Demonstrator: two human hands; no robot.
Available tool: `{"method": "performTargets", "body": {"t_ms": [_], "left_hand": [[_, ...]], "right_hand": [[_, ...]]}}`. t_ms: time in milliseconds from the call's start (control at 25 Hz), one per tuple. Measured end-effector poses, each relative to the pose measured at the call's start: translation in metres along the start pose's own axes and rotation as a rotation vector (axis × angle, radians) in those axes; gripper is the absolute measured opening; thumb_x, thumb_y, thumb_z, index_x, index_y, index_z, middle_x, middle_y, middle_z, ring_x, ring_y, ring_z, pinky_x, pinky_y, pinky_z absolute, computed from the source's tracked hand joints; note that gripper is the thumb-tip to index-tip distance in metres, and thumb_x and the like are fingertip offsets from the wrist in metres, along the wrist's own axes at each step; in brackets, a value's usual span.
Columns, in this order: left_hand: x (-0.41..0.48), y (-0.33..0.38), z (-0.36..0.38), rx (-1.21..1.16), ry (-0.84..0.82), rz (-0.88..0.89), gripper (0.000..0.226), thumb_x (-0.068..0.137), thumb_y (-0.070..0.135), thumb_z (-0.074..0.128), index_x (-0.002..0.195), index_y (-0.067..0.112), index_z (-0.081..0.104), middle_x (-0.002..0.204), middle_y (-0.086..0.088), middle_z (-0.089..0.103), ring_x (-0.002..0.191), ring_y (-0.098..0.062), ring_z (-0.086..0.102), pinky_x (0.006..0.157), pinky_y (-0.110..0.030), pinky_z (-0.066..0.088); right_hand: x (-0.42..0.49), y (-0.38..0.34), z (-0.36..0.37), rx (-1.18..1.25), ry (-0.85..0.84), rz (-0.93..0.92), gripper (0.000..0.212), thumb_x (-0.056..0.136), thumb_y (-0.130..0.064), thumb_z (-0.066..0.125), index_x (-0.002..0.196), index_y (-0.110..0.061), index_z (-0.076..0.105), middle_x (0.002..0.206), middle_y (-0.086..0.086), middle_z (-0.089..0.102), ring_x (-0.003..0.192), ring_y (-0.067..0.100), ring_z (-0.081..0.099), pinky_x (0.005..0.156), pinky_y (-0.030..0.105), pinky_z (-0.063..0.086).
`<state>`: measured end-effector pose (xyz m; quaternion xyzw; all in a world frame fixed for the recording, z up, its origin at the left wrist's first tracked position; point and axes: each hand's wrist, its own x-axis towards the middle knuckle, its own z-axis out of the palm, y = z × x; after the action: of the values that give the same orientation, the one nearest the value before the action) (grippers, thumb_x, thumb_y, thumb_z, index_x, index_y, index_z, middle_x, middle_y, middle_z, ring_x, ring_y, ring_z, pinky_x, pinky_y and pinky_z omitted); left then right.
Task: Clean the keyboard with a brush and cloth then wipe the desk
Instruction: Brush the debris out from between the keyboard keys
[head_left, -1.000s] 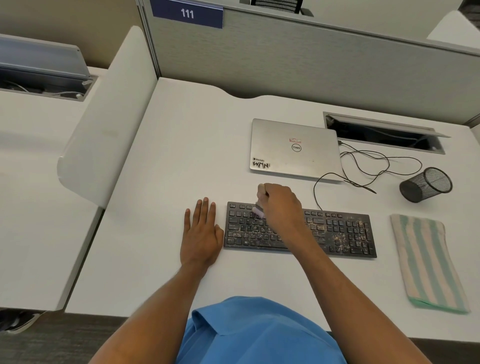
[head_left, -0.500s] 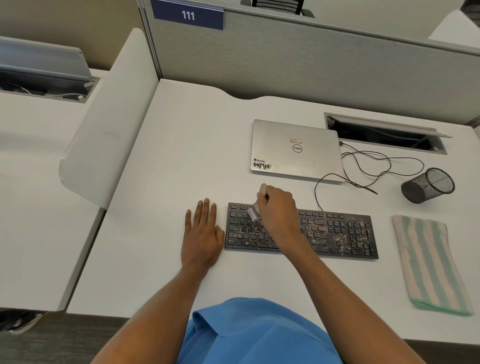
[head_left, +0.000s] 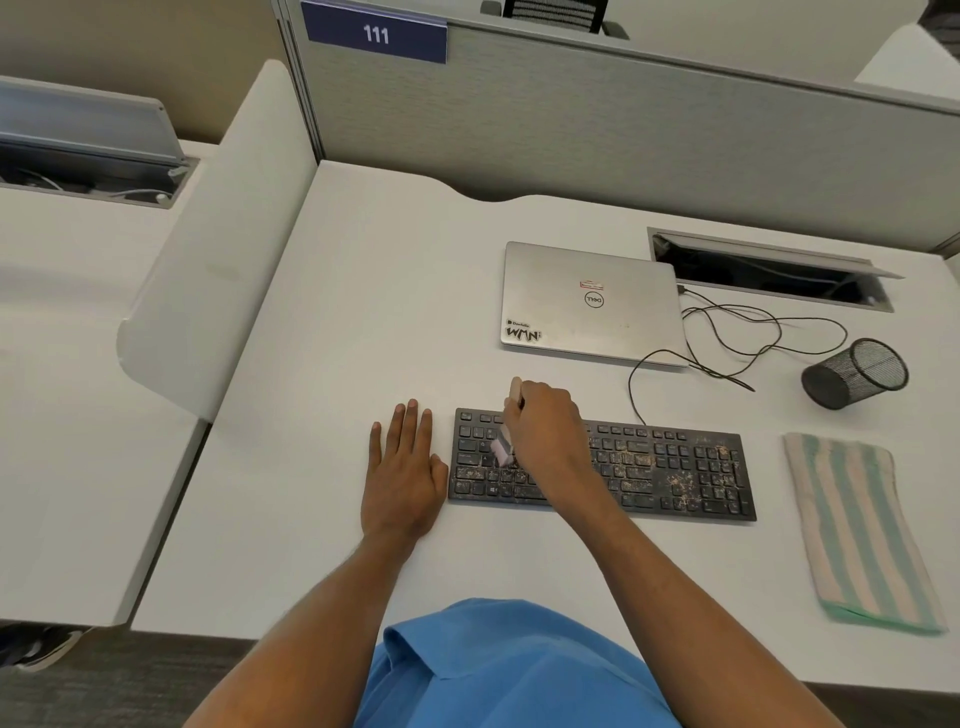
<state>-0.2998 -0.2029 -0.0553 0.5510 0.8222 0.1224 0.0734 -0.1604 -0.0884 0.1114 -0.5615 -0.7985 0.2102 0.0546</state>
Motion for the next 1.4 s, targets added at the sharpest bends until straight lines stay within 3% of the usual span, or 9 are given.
{"method": "performTargets", "body": {"t_ms": [160, 440, 680, 960, 1160, 1400], "left_hand": [[0.000, 0.000, 0.000, 0.001, 0.011, 0.001, 0.067, 0.101, 0.031, 0.030, 0.165, 0.012, 0.030, 0.175, -0.009, 0.019, 0.164, -0.024, 0.012, 0.132, -0.052, 0.009], [0.001, 0.000, 0.001, 0.006, 0.006, 0.001, 0.067, 0.102, 0.032, 0.030, 0.165, 0.012, 0.029, 0.176, -0.009, 0.019, 0.164, -0.024, 0.012, 0.132, -0.051, 0.008], [0.000, 0.001, 0.000, -0.003, 0.009, 0.001, 0.067, 0.102, 0.031, 0.029, 0.165, 0.012, 0.029, 0.176, -0.009, 0.018, 0.164, -0.023, 0.011, 0.132, -0.051, 0.008], [0.000, 0.000, -0.001, -0.010, 0.009, 0.004, 0.067, 0.101, 0.033, 0.028, 0.165, 0.012, 0.029, 0.176, -0.009, 0.019, 0.163, -0.024, 0.012, 0.133, -0.051, 0.008], [0.000, -0.001, 0.001, -0.021, 0.023, 0.007, 0.068, 0.101, 0.033, 0.028, 0.165, 0.011, 0.030, 0.175, -0.010, 0.020, 0.163, -0.024, 0.014, 0.132, -0.051, 0.008], [-0.001, 0.000, 0.000, -0.019, 0.017, 0.009, 0.069, 0.100, 0.034, 0.025, 0.166, 0.012, 0.028, 0.176, -0.009, 0.018, 0.163, -0.024, 0.013, 0.133, -0.051, 0.008]], "right_hand": [[0.002, 0.000, -0.004, 0.115, 0.124, 0.008, 0.032, 0.105, -0.024, 0.046, 0.080, -0.010, 0.060, 0.073, 0.002, 0.064, 0.065, 0.019, 0.057, 0.060, 0.030, 0.039], [-0.005, 0.004, 0.007, 0.019, 0.044, -0.015, 0.030, 0.104, -0.023, 0.044, 0.079, -0.014, 0.057, 0.067, -0.002, 0.059, 0.057, 0.015, 0.048, 0.050, 0.025, 0.028], [-0.005, -0.003, 0.012, 0.191, 0.093, -0.034, 0.033, 0.104, -0.026, 0.045, 0.073, -0.017, 0.049, 0.065, -0.004, 0.054, 0.060, 0.016, 0.041, 0.059, 0.030, 0.033], [-0.025, 0.001, 0.011, 0.114, -0.014, -0.020, 0.031, 0.103, -0.018, 0.047, 0.074, -0.009, 0.053, 0.057, -0.006, 0.047, 0.051, 0.008, 0.037, 0.051, 0.027, 0.029], [-0.029, 0.002, 0.007, 0.207, 0.057, -0.018, 0.037, 0.104, -0.021, 0.044, 0.070, -0.011, 0.051, 0.060, -0.001, 0.053, 0.050, 0.007, 0.039, 0.053, 0.025, 0.033], [-0.032, 0.004, 0.017, 0.212, 0.046, -0.022, 0.037, 0.105, -0.024, 0.043, 0.073, -0.010, 0.053, 0.065, 0.004, 0.060, 0.055, 0.013, 0.046, 0.053, 0.036, 0.039]]}}
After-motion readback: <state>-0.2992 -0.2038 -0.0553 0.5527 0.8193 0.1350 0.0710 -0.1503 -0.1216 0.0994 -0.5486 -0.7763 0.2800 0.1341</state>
